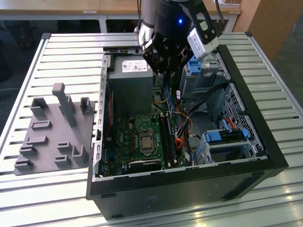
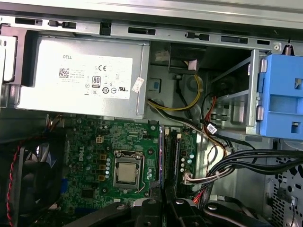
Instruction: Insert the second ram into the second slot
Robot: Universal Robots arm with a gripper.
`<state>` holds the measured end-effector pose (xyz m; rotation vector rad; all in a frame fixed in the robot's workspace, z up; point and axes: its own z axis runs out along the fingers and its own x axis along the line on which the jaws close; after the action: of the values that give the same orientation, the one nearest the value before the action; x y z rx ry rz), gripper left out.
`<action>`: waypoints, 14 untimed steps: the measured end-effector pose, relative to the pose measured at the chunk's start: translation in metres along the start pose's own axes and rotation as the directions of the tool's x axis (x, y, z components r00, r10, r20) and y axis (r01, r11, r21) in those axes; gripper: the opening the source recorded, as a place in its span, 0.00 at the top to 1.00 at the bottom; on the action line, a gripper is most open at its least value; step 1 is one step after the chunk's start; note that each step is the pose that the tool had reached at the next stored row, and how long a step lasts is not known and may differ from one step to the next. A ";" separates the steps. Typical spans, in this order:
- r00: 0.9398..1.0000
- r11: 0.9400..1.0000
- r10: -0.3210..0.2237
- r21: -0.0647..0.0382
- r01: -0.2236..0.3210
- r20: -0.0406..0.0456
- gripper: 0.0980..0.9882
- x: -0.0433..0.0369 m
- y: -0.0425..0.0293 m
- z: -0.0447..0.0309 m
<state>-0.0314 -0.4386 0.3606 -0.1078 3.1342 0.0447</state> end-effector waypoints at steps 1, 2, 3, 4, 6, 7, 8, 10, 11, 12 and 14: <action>1.000 1.000 0.000 0.000 0.000 0.000 0.96 0.0000 0.0000 0.0001; 1.000 1.000 0.000 0.000 0.000 0.000 0.96 0.0000 0.0000 0.0004; 1.000 1.000 0.000 0.000 0.000 0.000 0.96 0.0000 0.0000 0.0007; 1.000 1.000 0.000 0.000 0.000 0.000 0.96 0.0000 0.0000 0.0008; 1.000 1.000 0.000 0.000 0.000 0.000 0.96 0.0001 -0.0003 0.0101; 1.000 1.000 0.000 0.000 0.000 0.000 0.96 0.0001 -0.0003 0.0102; 1.000 1.000 0.000 0.000 0.000 0.000 0.96 0.0001 -0.0003 0.0104; 1.000 1.000 0.000 0.000 0.000 0.000 0.96 0.0001 -0.0003 0.0107; 1.000 1.000 0.000 0.000 0.000 0.000 0.96 0.0001 -0.0004 0.0137; 1.000 1.000 0.000 0.000 0.000 0.000 0.96 0.0001 -0.0005 0.0161; 1.000 1.000 0.000 0.001 0.000 0.000 0.96 0.0001 -0.0005 0.0164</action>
<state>-0.0314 -0.4386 0.3442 -0.1078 3.1342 0.0439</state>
